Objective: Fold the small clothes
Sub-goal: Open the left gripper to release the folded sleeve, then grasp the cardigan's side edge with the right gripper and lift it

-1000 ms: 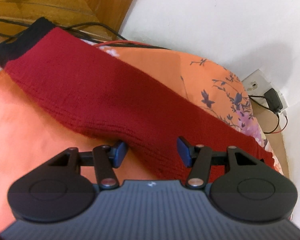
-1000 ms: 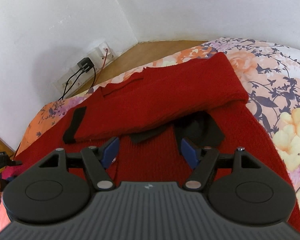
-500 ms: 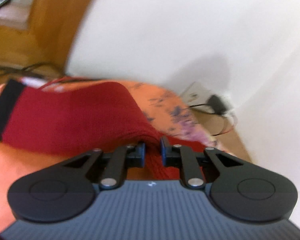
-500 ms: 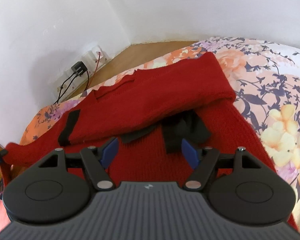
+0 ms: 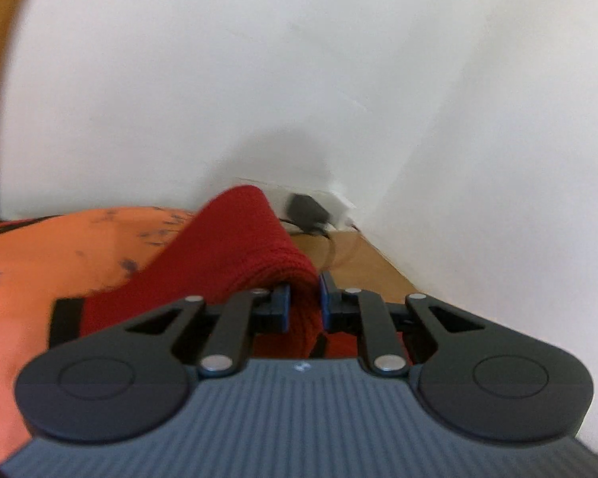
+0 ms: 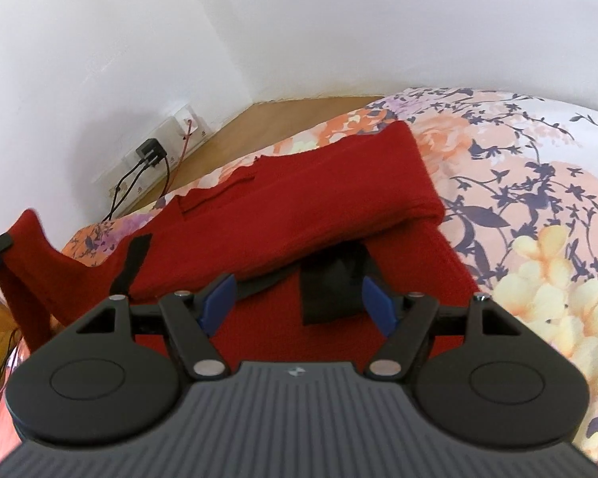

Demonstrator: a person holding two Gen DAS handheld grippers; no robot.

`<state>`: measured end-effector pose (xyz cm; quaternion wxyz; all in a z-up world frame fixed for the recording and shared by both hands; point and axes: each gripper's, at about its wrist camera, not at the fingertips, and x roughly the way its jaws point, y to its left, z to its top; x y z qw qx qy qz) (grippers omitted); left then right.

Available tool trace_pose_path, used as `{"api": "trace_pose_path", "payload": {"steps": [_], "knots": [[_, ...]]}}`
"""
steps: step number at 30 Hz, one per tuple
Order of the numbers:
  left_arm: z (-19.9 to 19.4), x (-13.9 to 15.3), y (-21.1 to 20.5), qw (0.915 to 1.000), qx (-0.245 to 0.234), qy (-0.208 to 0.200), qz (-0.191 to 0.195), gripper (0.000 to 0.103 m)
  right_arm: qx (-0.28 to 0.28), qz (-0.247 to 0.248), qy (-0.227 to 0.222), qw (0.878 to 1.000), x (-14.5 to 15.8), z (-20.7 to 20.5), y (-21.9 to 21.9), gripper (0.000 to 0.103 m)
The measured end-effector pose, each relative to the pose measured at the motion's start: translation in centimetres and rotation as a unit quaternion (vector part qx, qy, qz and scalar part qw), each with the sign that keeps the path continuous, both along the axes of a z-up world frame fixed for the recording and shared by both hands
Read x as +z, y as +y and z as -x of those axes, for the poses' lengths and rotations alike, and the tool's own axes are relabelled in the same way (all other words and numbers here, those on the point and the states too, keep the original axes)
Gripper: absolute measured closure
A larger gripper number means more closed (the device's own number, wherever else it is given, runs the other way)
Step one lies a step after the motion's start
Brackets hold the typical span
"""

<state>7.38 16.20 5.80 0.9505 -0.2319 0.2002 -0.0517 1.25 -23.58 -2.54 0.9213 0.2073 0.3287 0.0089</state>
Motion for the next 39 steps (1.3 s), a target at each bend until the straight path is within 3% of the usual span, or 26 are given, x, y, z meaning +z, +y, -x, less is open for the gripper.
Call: {"api": "trace_pose_path", "payload": {"steps": [8, 15, 18, 21, 25, 31, 39], "knots": [[-2.2, -2.6, -5.9, 0.9968, -0.067, 0.034, -0.027, 0.087, -0.016, -0.001, 0.002, 1.0, -0.2, 0.7, -1.7, 0.027], [-3.5, -7.1, -7.9, 0.988, -0.094, 0.111, -0.053, 0.086, -0.028, 0.0, 0.005, 1.0, -0.4, 1.5, -2.7, 0.027], [-4.2, -8.5, -8.2, 0.9847, -0.089, 0.137, -0.061, 0.084, -0.033, -0.001, 0.009, 0.999, -0.7, 1.6, -3.0, 0.027], [-4.7, -9.4, -8.8, 0.9816, -0.09, 0.153, -0.069, 0.069, -0.034, -0.003, 0.013, 0.999, -0.9, 1.7, -3.1, 0.027], [-4.2, -9.0, -9.5, 0.9776, -0.101, 0.159, -0.093, 0.052, -0.026, -0.007, 0.013, 1.0, -0.8, 1.4, -2.6, 0.027], [-1.7, -6.5, -8.2, 0.9734, -0.101, 0.168, -0.118, 0.052, 0.014, -0.014, -0.002, 1.0, 0.5, 0.4, -0.1, 0.027], [0.9, -5.0, -3.4, 0.9693, -0.056, 0.185, -0.153, 0.052, 0.111, -0.014, -0.017, 0.994, 2.1, -2.0, 6.6, 0.027]]}}
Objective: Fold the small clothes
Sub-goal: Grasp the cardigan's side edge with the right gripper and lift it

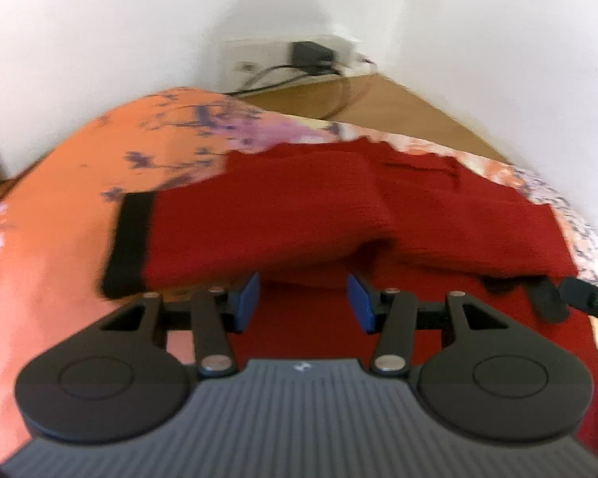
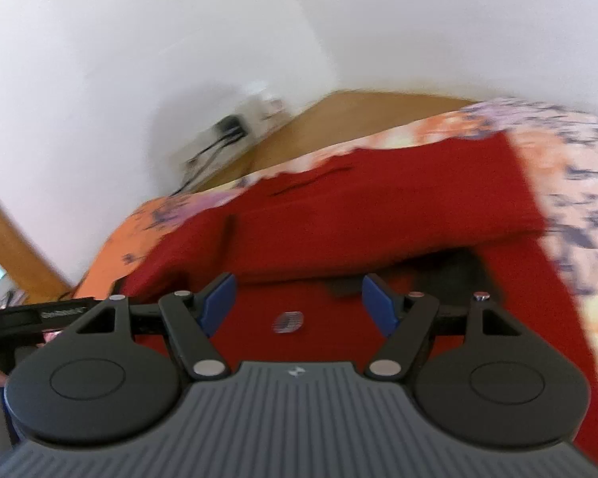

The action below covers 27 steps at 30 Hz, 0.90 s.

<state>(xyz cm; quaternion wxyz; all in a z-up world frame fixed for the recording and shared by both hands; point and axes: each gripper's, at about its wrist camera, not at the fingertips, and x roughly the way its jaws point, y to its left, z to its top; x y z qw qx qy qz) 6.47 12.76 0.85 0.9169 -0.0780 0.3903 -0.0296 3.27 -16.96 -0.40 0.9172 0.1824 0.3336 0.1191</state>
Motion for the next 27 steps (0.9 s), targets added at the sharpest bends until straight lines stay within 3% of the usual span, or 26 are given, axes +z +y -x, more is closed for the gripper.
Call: {"api": "trace_pose_path", "payload": {"steps": [6, 13, 21, 27], "knots": [[1.0, -0.8, 4.7, 0.9986, 0.051, 0.014, -0.005, 0.052, 0.067, -0.016, 0.006, 0.998, 0.1, -2.0, 6.2, 0.027], [2.0, -1.9, 8.1, 0.9966, 0.076, 0.032, -0.003, 0.052, 0.119, -0.01, 0.019, 0.993, -0.8, -3.4, 12.9, 0.027], [2.4, -3.2, 9.5, 0.9959, 0.078, 0.045, 0.008, 0.052, 0.144, -0.02, 0.037, 0.989, -2.1, -5.6, 18.5, 0.027], [2.5, -3.4, 9.5, 0.9963, 0.07, 0.046, 0.015, 0.052, 0.125, -0.017, 0.069, 0.99, -3.5, -7.9, 20.9, 0.028]]}}
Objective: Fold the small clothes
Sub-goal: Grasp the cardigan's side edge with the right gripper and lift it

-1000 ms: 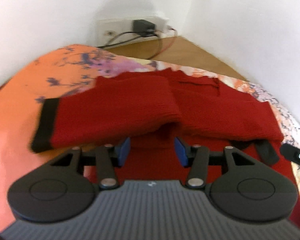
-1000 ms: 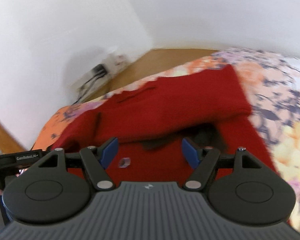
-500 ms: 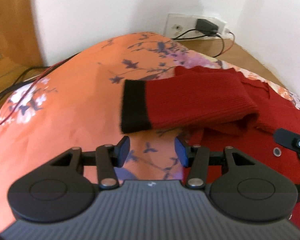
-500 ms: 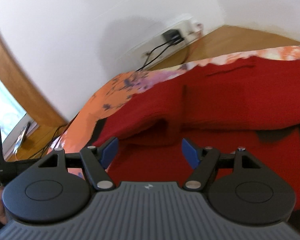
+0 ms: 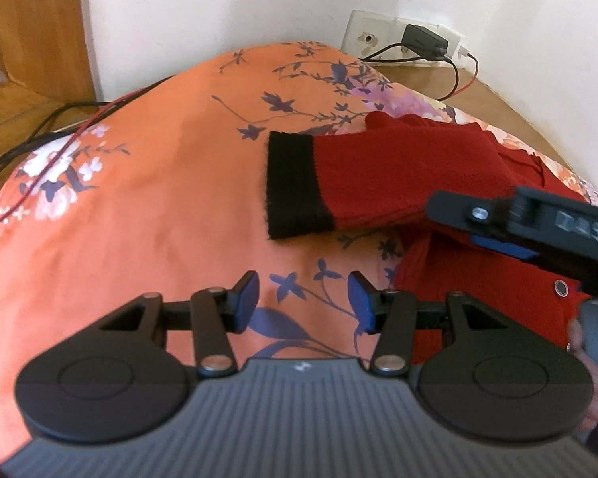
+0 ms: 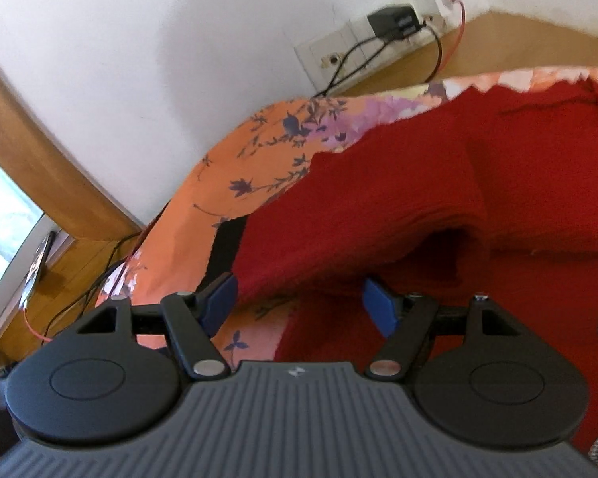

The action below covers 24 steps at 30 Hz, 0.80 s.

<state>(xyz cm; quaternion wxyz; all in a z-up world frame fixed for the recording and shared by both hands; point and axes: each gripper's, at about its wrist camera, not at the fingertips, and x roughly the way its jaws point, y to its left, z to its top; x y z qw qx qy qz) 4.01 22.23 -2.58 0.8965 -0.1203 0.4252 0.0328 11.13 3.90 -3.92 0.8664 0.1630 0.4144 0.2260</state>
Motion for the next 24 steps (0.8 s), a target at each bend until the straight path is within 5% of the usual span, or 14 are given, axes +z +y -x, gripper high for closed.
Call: {"api": "trace_pose_path", "payload": {"steps": [1, 5, 8, 15, 24], "knots": [[0.0, 0.0, 0.0, 1.0, 0.0, 0.001, 0.0, 0.052, -0.005, -0.001, 0.004, 1.0, -0.3, -0.3, 0.2, 0.032], [0.0, -0.1, -0.1, 1.0, -0.002, 0.001, 0.003, 0.052, -0.028, -0.001, 0.012, 1.0, -0.7, -1.0, 0.2, 0.09], [0.1, 0.1, -0.3, 1.0, -0.007, -0.002, 0.006, 0.052, -0.032, -0.045, -0.004, 0.998, 0.4, -0.8, -0.9, 0.092], [-0.8, 0.4, -1.9, 0.9996, -0.021, -0.017, 0.01, 0.052, -0.071, -0.048, -0.104, 0.991, 5.4, 0.9, -4.3, 0.092], [-1.7, 0.2, -4.6, 0.9987, -0.043, -0.026, 0.001, 0.052, -0.172, -0.039, -0.098, 0.979, 5.1, 1.4, -12.2, 0.092]]}}
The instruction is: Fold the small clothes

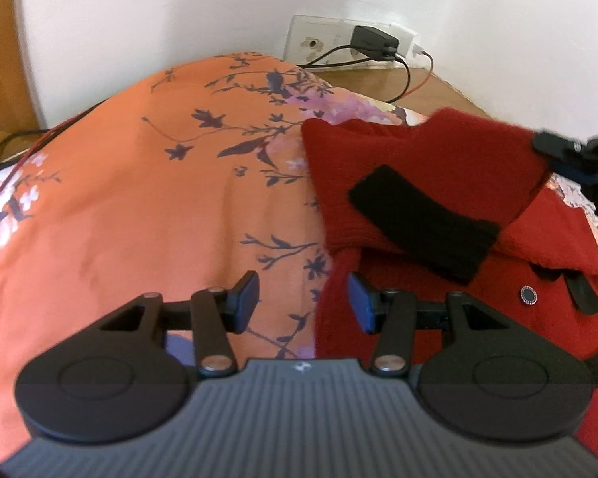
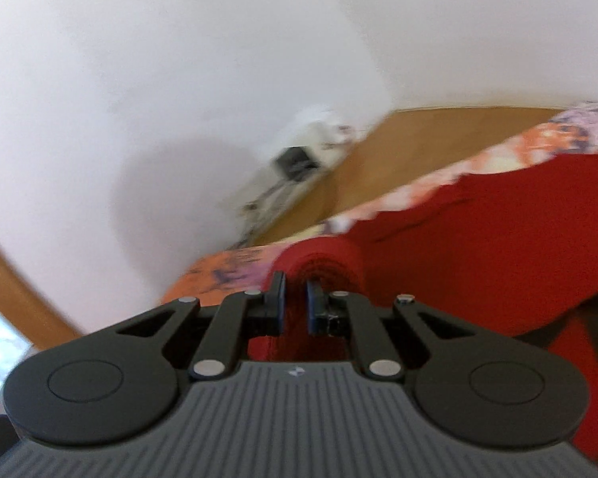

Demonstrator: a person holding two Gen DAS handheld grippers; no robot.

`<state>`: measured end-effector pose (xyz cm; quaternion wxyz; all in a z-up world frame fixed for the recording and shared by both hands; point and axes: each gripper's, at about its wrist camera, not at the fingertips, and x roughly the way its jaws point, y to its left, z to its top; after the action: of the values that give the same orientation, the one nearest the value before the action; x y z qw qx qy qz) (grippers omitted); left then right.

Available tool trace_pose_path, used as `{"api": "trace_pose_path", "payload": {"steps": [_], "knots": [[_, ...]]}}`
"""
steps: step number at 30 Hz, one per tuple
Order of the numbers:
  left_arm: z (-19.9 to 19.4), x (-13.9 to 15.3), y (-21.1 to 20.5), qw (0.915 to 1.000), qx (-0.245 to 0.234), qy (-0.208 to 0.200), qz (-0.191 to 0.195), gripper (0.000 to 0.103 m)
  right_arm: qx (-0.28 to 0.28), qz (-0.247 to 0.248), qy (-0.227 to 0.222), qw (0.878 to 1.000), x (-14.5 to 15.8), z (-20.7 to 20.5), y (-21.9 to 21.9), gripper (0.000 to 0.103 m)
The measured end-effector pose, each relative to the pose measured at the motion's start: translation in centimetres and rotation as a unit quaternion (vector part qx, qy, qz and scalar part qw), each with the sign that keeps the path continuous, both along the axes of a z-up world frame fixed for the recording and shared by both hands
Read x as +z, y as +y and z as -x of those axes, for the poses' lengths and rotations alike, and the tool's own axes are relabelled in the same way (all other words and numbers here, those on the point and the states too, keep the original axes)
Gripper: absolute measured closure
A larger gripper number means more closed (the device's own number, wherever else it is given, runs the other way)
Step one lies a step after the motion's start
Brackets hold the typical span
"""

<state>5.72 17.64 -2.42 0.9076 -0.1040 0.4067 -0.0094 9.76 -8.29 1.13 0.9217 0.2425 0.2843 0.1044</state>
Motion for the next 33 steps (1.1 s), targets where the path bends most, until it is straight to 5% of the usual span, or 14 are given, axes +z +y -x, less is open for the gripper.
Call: {"api": "trace_pose_path", "payload": {"steps": [10, 12, 14, 16, 21, 24, 33], "knots": [[-0.5, -0.4, -0.9, 1.0, -0.003, 0.002, -0.008, 0.052, -0.022, 0.093, 0.081, 0.992, -5.1, -0.3, -2.7, 0.089], [-0.7, -0.4, -1.0, 1.0, -0.002, 0.003, -0.008, 0.052, 0.0, 0.115, 0.082, 0.99, -4.8, 0.0, -2.6, 0.08], [-0.8, -0.3, -1.0, 1.0, -0.002, 0.002, -0.006, 0.052, 0.014, 0.138, 0.087, 0.987, -4.0, 0.4, -2.0, 0.058], [-0.9, -0.1, -1.1, 1.0, -0.001, -0.001, -0.005, 0.052, 0.021, 0.159, 0.078, 0.984, -3.0, 1.2, -1.7, 0.047], [-1.0, 0.4, -1.0, 0.9999, 0.007, -0.009, -0.003, 0.052, 0.066, 0.181, 0.047, 0.98, -0.4, 2.9, -0.4, 0.045], [-1.1, 0.5, -0.9, 0.9998, 0.015, -0.01, -0.005, 0.052, 0.099, 0.195, 0.034, 0.975, -0.3, 3.1, 1.6, 0.034], [-0.5, 0.6, -0.1, 0.9993, 0.034, -0.01, -0.006, 0.052, 0.19, 0.285, 0.011, 0.939, -2.9, 2.8, 8.1, 0.025]]}}
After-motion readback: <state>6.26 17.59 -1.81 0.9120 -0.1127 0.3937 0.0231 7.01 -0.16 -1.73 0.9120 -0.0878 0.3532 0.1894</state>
